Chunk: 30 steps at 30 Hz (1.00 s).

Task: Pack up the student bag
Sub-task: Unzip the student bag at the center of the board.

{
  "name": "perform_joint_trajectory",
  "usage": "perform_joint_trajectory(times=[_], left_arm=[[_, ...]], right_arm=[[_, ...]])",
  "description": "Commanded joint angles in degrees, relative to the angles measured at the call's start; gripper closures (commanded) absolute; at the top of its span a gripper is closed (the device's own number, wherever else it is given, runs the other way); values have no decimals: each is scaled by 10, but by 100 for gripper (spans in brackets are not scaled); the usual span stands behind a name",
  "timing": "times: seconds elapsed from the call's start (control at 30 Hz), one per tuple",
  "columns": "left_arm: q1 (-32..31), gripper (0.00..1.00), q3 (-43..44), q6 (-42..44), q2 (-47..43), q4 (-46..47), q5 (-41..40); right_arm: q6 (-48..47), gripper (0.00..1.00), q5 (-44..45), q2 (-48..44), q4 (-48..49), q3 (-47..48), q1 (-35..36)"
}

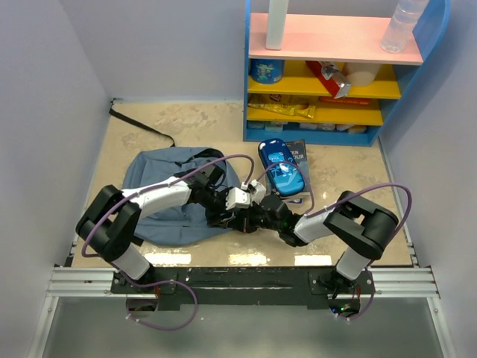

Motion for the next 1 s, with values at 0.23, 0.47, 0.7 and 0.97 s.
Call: perform_joint_trajectory(times=[0.23, 0.47, 0.7, 0.97], left_arm=[[22, 43, 28, -22, -93, -31, -98], [34, 66, 42, -54, -198, -55, -144], [37, 37, 13, -85, -200, -87, -29], [27, 36, -29, -132, -144, -36, -14]], right_arm=[[48, 100, 0, 53, 81, -17, 20], [37, 100, 38, 27, -22, 8, 28], [4, 100, 107, -15, -105, 45, 64], [14, 100, 111, 3, -101, 48, 73]])
